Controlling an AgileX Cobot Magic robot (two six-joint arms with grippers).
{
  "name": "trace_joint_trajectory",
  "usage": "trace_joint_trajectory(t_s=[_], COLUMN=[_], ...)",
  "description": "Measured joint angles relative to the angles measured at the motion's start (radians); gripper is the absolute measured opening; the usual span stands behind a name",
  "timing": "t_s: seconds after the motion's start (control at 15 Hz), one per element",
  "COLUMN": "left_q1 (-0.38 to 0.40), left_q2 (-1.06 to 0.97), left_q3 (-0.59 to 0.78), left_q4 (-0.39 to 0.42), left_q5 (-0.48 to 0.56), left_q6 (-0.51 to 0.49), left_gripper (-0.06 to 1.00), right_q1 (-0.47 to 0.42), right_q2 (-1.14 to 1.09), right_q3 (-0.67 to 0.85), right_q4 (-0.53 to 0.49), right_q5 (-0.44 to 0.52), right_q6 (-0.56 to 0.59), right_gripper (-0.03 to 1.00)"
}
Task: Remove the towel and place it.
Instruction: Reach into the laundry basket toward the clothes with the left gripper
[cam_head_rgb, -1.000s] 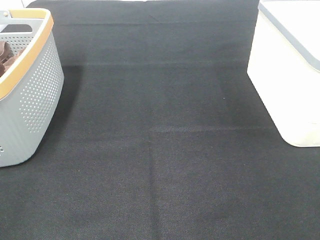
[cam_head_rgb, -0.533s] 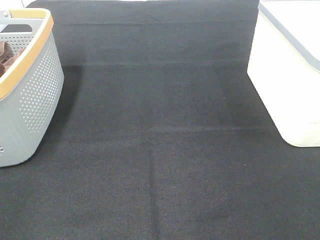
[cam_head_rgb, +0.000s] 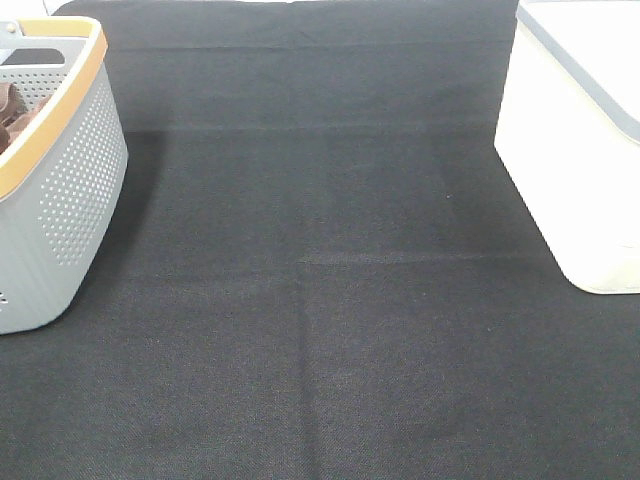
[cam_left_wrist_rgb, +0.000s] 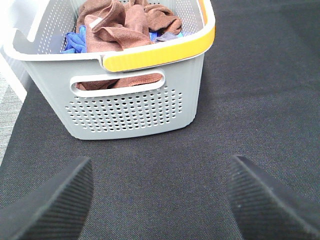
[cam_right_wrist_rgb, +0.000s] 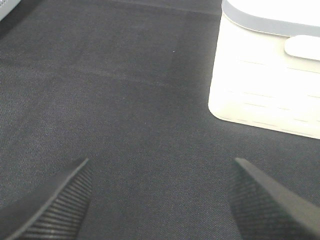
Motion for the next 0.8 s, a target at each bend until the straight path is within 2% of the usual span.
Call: trace_joint_trajectory(t_s=[0.8], left_q1=[0.0], left_q2=[0.0], left_q3=[0.0], left_q4=[0.0], left_q5=[0.0], left_q6=[0.0], left_gripper=[0.71], right_q1=[0.0], right_q2=[0.0], right_q3=[0.0], right_q4=[0.0], right_q5=[0.0], right_q6=[0.0], right_gripper=[0.72])
